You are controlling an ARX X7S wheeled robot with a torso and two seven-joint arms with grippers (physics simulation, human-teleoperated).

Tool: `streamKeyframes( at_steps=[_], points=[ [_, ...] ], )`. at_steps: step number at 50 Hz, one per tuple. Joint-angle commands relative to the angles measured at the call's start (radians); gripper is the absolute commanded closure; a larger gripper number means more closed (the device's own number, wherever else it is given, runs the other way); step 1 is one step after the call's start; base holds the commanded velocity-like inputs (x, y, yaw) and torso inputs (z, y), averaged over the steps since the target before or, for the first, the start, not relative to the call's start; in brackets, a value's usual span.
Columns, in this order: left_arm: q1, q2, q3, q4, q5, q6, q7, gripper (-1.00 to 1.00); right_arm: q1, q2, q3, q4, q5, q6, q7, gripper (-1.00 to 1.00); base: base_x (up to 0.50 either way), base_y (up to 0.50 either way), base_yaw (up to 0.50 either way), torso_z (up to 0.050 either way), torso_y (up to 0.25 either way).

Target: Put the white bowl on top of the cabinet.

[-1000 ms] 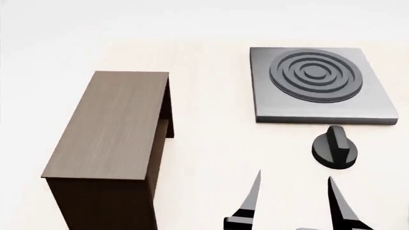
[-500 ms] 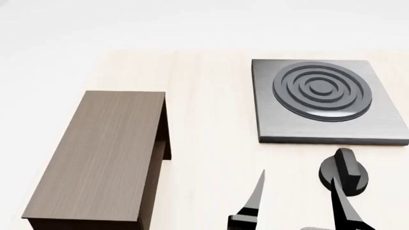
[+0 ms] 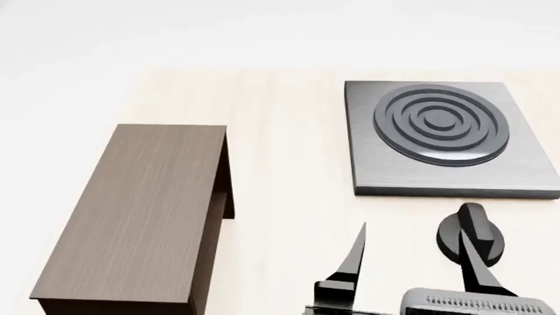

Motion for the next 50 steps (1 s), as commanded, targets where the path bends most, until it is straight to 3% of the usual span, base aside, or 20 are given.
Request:
streamKeyframes(
  at_steps=[1, 30, 42, 50],
  points=[
    [0.001, -0.001, 0.003, -0.002, -0.003, 0.003, -0.002, -1.00, 0.051, 0.034, -0.006, -0.062, 0.015, 0.121, 0.013, -1.00, 0.00, 0.00, 0.00, 0.000, 0.000],
    [-0.001, -0.007, 0.012, -0.006, 0.000, 0.006, -0.010, -1.00, 0.175, 0.090, 0.108, -0.299, 0.236, 0.529, 0.056, -1.00, 0.00, 0.00, 0.00, 0.000, 0.000],
    [-0.003, -0.010, 0.016, -0.010, 0.000, 0.006, -0.012, -1.00, 0.185, 0.184, 0.124, -0.305, 0.438, 0.553, 0.188, -1.00, 0.00, 0.00, 0.00, 0.000, 0.000],
    [-0.004, -0.011, 0.019, -0.012, 0.000, 0.007, -0.012, -1.00, 0.174, 0.227, 0.130, -0.295, 0.530, 0.457, 0.272, -1.00, 0.02, 0.00, 0.00, 0.000, 0.000]
  ],
)
